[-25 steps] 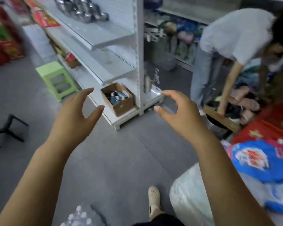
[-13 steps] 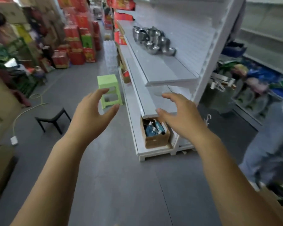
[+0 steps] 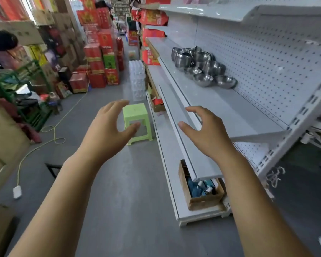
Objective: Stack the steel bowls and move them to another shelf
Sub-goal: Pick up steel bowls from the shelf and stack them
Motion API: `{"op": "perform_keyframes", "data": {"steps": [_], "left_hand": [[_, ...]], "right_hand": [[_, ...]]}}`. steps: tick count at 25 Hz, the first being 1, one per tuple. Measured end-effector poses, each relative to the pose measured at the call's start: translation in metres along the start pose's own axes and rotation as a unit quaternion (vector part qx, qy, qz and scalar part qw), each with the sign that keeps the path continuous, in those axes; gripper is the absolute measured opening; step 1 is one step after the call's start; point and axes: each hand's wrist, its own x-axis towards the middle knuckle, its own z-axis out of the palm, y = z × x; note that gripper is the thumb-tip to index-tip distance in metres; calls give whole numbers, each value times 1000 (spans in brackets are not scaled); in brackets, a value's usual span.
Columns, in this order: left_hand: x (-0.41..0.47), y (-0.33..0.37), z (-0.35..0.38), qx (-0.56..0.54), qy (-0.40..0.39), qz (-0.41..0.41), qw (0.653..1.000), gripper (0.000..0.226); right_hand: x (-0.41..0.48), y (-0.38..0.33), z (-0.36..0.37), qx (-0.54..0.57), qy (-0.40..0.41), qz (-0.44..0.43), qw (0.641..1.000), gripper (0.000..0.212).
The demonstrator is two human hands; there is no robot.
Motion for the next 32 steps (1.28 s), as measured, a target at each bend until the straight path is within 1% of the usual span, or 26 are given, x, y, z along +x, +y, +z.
{"op": "perform_keyframes", "data": {"steps": [5, 10, 13, 17, 20, 22, 24, 26, 28, 30, 32], "left_hand": [[104, -56, 37, -25, -15, 10, 1000, 62], [198, -103, 95, -43, -48, 25, 998, 64], [263, -119, 133, -59, -66, 41, 995, 63], [349, -129, 181, -81, -83, 77, 990, 62], [398, -140, 219, -101, -108, 89, 985, 64], [425, -145, 247, -131, -140, 85, 978, 62], [454, -147, 277, -176, -169, 60, 968, 62], [488, -146, 309, -215, -197, 43, 956, 66], [529, -141, 344, -254, -228, 60, 938, 73], [569, -132, 375, -277, -278, 70, 917, 78], [594, -126, 398, -289, -304, 82, 904, 79]], "right_hand": [[94, 26, 42, -4, 0, 48, 999, 51], [197, 67, 65, -13, 27, 88, 996, 51], [268, 95, 72, -16, 56, 106, 993, 50], [343, 133, 90, -27, 66, 125, 990, 51], [377, 161, 100, -51, 75, 155, 984, 51], [389, 180, 105, -44, 92, 181, 978, 54], [397, 197, 108, -16, 135, 212, 968, 61], [408, 211, 110, 9, 194, 247, 950, 67], [423, 225, 112, 16, 253, 292, 922, 74], [442, 238, 116, 17, 303, 338, 891, 85], [457, 247, 122, 22, 327, 358, 874, 93]]}}
